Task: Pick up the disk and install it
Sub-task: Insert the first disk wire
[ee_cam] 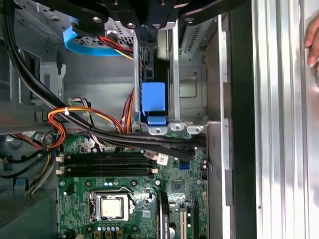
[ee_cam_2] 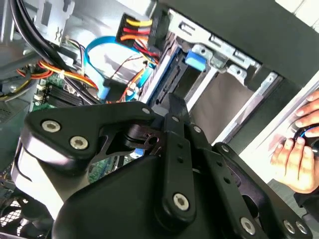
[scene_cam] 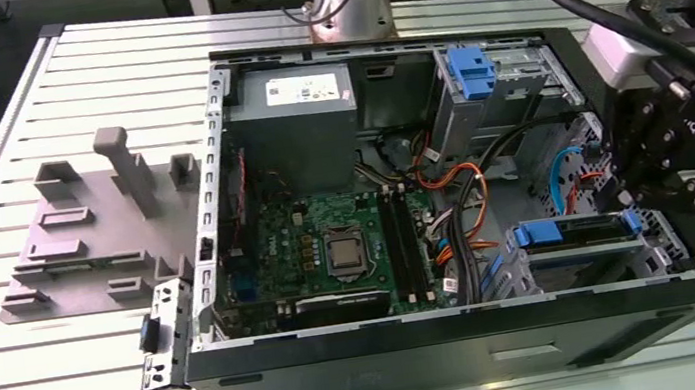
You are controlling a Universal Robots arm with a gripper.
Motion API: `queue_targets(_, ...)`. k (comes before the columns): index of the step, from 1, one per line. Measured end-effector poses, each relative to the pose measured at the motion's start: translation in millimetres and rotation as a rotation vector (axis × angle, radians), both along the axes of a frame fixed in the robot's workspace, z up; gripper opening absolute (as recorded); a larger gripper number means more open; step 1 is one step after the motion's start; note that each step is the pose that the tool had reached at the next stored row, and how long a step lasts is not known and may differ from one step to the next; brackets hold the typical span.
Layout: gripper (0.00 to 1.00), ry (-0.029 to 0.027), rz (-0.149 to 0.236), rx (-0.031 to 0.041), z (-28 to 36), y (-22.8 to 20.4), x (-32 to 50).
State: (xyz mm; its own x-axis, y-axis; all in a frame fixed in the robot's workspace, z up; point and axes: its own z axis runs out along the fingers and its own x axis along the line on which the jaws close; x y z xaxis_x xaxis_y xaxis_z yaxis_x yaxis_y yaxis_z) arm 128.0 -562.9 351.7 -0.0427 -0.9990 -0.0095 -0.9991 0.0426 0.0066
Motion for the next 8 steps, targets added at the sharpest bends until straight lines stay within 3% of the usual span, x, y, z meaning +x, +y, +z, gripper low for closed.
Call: queue_targets(8,0.11,0.0001,0.000,-0.0005,0.0,10.6,13.6)
